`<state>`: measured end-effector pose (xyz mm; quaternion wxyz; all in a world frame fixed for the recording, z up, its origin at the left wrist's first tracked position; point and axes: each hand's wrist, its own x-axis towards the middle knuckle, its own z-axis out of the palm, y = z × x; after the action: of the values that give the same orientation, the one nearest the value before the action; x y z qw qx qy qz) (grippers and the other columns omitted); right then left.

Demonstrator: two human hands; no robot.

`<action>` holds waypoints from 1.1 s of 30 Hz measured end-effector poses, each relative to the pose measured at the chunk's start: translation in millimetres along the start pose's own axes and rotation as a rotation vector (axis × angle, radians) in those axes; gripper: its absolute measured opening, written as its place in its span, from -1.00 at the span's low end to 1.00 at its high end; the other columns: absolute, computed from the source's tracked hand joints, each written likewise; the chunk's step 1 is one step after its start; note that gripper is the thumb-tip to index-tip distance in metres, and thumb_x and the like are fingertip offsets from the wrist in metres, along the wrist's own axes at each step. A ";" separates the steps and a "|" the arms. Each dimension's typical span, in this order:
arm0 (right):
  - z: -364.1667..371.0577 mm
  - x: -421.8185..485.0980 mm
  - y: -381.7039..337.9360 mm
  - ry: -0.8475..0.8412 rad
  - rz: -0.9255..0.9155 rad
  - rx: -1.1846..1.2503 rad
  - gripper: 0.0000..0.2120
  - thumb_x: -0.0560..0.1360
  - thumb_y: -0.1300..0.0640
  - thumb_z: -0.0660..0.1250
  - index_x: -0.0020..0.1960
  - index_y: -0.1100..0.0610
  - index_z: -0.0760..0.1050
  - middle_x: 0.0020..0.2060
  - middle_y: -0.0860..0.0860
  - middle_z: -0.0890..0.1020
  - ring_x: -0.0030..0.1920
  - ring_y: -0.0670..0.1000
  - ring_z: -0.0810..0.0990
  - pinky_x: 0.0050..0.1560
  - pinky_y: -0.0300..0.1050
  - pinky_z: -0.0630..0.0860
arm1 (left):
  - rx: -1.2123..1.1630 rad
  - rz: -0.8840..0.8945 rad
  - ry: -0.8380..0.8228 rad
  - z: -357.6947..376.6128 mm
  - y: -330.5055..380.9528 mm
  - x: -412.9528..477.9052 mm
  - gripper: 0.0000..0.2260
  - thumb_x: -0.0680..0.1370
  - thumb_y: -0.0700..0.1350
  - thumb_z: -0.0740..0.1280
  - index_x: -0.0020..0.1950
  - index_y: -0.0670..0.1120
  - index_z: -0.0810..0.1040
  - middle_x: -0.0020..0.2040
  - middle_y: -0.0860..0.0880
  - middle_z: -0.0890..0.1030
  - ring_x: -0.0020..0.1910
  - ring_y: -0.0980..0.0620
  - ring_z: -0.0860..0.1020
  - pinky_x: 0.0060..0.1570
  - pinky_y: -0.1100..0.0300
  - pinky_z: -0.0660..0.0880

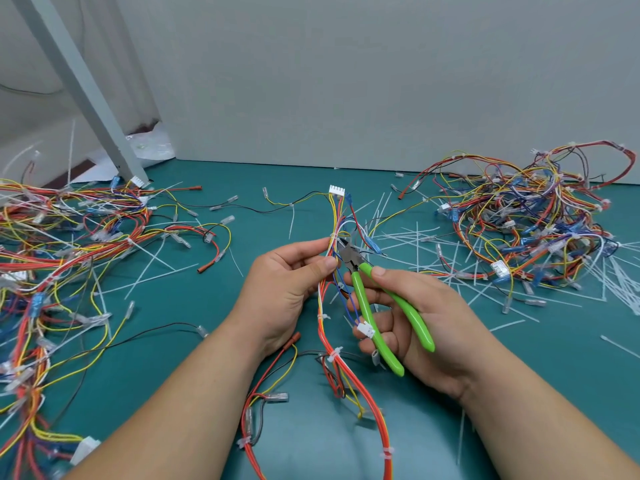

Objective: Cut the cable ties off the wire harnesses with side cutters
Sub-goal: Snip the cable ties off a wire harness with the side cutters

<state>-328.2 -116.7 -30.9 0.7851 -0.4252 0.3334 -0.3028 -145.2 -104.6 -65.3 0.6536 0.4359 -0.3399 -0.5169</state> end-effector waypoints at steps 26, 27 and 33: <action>-11.9 3.8 -7.5 -0.033 -0.225 0.305 -0.51 0.37 -0.10 0.38 0.18 0.20 0.62 -0.11 0.15 0.63 -0.23 0.16 0.68 -0.19 0.06 0.65 | -0.186 0.000 0.112 -3.3 4.9 3.7 -0.69 0.44 -0.24 0.41 0.19 -0.13 0.64 -0.13 -0.03 0.72 -0.22 0.10 0.64 -0.28 0.32 0.54; -12.9 4.3 -8.2 -0.018 -0.229 0.326 -0.51 0.36 -0.10 0.38 0.17 0.19 0.61 -0.12 0.14 0.63 -0.23 0.16 0.67 -0.19 0.06 0.65 | -0.192 0.000 0.118 -3.3 5.0 4.1 -0.68 0.44 -0.24 0.41 0.20 -0.14 0.63 -0.13 -0.03 0.72 -0.21 0.11 0.64 -0.28 0.32 0.53; -16.0 6.8 -7.2 0.007 -0.237 0.347 -0.51 0.33 -0.12 0.40 0.15 0.15 0.61 -0.05 0.14 0.63 -0.18 0.16 0.65 -0.17 0.04 0.63 | 0.010 0.081 0.132 0.8 -0.1 1.7 -0.71 0.56 -0.32 0.37 0.26 -0.13 0.62 -0.08 -0.01 0.72 -0.15 0.12 0.63 -0.21 0.31 0.54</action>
<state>-338.0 -132.6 -33.1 0.8042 -0.3190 0.2266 -0.4474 -145.6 -106.5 -65.1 0.6927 0.4582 -0.3160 -0.4586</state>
